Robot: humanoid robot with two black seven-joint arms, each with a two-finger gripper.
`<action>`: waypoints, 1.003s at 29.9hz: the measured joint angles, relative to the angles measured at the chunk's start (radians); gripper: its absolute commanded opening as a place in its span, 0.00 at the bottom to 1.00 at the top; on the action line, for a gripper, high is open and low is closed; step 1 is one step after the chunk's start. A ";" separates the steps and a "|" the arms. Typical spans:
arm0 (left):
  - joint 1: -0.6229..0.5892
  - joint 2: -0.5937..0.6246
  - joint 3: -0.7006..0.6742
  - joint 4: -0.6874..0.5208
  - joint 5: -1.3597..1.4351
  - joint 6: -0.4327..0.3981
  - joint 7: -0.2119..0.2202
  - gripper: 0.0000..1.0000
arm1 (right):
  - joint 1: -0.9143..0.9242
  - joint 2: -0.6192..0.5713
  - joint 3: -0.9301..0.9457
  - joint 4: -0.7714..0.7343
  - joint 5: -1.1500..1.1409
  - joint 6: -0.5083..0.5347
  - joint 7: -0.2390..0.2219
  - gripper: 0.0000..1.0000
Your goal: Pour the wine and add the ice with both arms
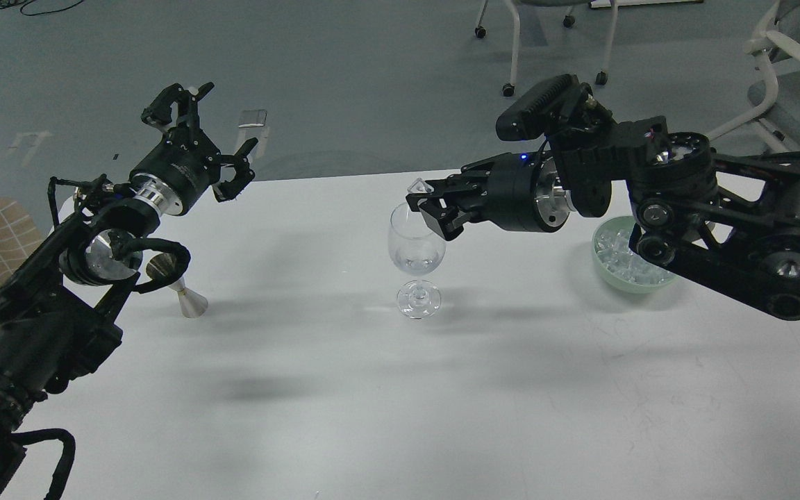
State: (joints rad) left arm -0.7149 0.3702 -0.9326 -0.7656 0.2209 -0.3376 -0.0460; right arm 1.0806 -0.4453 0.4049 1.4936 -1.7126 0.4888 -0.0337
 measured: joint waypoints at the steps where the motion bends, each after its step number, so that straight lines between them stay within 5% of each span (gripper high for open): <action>1: 0.000 0.000 0.000 0.000 0.000 0.000 0.000 0.97 | 0.000 0.001 -0.001 0.000 0.000 0.000 0.000 0.09; 25: 0.000 0.001 -0.002 0.000 -0.001 0.000 -0.002 0.97 | -0.001 0.039 -0.003 -0.039 0.003 0.000 0.000 0.25; 30: 0.000 0.005 -0.002 0.000 -0.001 0.000 -0.003 0.97 | 0.004 0.039 -0.003 -0.040 0.005 0.000 0.000 0.36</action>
State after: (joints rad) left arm -0.7148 0.3749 -0.9342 -0.7654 0.2194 -0.3374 -0.0485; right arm 1.0849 -0.4065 0.4020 1.4532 -1.7071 0.4887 -0.0338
